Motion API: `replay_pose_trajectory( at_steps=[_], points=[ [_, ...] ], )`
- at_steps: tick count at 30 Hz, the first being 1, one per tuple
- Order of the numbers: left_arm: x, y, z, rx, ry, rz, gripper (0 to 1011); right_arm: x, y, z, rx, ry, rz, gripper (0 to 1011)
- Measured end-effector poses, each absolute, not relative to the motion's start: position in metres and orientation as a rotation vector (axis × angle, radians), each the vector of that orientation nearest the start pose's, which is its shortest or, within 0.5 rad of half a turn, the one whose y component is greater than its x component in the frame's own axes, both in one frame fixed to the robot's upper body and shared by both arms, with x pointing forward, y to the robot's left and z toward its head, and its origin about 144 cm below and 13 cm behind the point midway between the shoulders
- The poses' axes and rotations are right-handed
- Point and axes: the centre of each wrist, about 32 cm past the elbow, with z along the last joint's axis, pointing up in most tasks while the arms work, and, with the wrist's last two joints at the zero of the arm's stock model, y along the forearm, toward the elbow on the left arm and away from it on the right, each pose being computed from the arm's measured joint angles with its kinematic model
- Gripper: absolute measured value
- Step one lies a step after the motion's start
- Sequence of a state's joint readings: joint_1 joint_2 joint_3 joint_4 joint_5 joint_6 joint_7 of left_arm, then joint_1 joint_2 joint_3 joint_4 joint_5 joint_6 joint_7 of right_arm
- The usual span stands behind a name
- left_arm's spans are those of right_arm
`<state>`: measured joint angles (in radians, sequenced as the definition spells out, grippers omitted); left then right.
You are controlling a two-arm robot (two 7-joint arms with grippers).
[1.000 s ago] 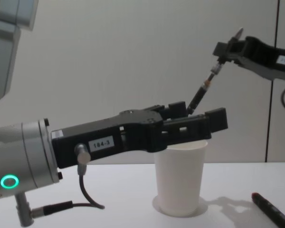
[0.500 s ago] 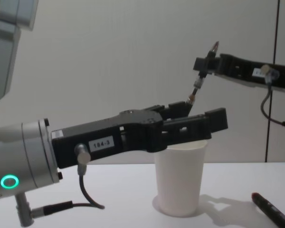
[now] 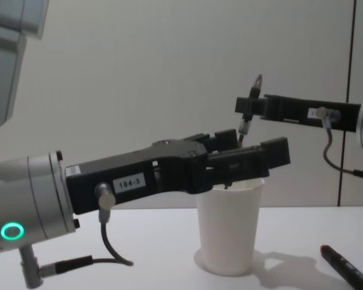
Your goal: Place the pen into the pen holder.
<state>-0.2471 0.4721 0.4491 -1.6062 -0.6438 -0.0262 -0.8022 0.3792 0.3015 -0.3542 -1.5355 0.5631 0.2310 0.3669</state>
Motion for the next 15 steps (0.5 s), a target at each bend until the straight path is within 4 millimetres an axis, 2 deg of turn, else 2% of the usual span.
replay_pose_trajectory(
  at_steps=[11, 15],
  points=[
    [0.4967, 0.2311, 1.2025, -0.144, -0.007, 0.351, 1001, 0.5399, -0.2057, 1.2425, 0.064, 0.097, -0.822, 121],
    [0.4967, 0.2311, 1.2025, -0.144, -0.007, 0.351, 1001, 0.54, -0.2048, 1.2417, 0.056, 0.094, -0.82, 217]
  ],
)
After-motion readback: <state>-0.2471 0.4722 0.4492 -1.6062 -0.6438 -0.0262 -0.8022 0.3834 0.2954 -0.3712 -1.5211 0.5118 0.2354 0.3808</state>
